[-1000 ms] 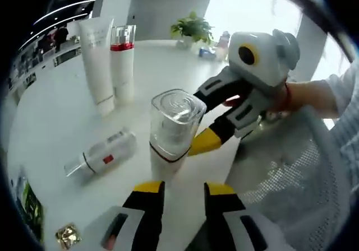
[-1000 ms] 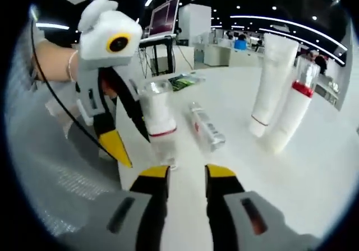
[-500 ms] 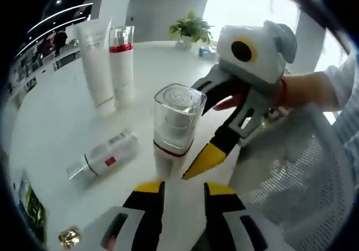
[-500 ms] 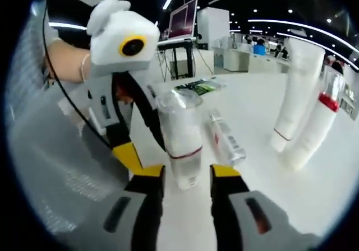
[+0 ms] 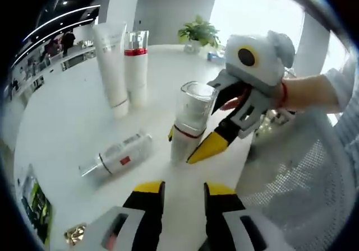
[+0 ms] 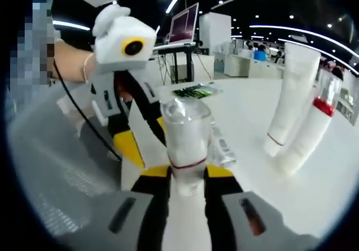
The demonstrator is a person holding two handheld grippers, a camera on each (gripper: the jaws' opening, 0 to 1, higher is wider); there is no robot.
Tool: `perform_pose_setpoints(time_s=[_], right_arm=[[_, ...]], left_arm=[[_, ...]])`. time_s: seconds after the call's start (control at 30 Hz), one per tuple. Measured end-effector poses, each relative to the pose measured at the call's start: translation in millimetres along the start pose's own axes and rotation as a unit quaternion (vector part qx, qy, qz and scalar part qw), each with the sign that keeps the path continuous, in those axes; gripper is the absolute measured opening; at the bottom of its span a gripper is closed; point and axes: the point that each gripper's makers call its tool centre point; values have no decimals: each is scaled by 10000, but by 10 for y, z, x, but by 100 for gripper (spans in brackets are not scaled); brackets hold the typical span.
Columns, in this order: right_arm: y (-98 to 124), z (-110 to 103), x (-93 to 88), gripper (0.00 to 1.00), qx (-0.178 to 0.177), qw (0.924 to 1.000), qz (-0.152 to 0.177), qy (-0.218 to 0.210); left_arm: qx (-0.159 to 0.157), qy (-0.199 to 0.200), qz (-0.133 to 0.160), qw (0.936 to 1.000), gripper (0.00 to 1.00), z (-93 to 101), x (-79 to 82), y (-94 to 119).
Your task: Arrange the skincare products in the storage area until every visible bottle or jar stands upright without overlapping.
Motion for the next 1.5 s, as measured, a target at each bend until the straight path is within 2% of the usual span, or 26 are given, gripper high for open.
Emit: perform_pose_setpoints(time_s=[0.13,0.17,0.33,0.57,0.6,0.63,0.67,0.7,0.93,1.1,1.2,1.3,1.5], right_arm=[[55,197,17,23,-158,9999,18,-2],[76,315,31,23,-275,9996,17,1],[101,637,93,23,-526,9986,16,-55],[76,933,168,23,-681,9974,83,-218],[70,997,122,21,-773,9970,-93,-48],[59,992,132,21,-757,9971,-53,-43],[49,1009,98,21,-742,9971,-181,-11],[49,1023,127,21,-741,9971,-109,-116],[38,1060,134,21,-776,9969,-61,-94],[61,1161,74,22,-1028,9944,-200,-147],[77,1193,59,23,-1077,9936,-177,-286],[120,1276,62,23,-1318,9907,-147,-313],[151,1319,67,22,-1428,9891,-130,-329]], left_arm=[[5,-8,-20,10000,29,1,-6,0],[13,-5,-18,10000,29,-3,-6,0],[42,43,-15,10000,29,-24,-14,10],[78,86,-49,9999,28,-54,-46,25],[82,91,-59,9999,28,-58,-51,27],[84,96,-61,9999,28,-61,-53,26],[83,97,-57,9999,28,-63,-52,27],[82,97,-55,9999,28,-62,-50,27],[112,100,-19,9999,28,-79,-37,32],[110,91,-27,9999,28,-79,-39,28],[101,94,-30,9999,28,-76,-40,26],[112,90,-39,9999,28,-80,-46,26],[131,91,-33,9999,28,-88,-45,31]])
Point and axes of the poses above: the point that each gripper's makers call its tool centre point, and the gripper's own axes: y roughly backward along the fingers, z roughly to its right, x roughly out of its top, and after that the axes turned 12 degrees about -y, right-handed
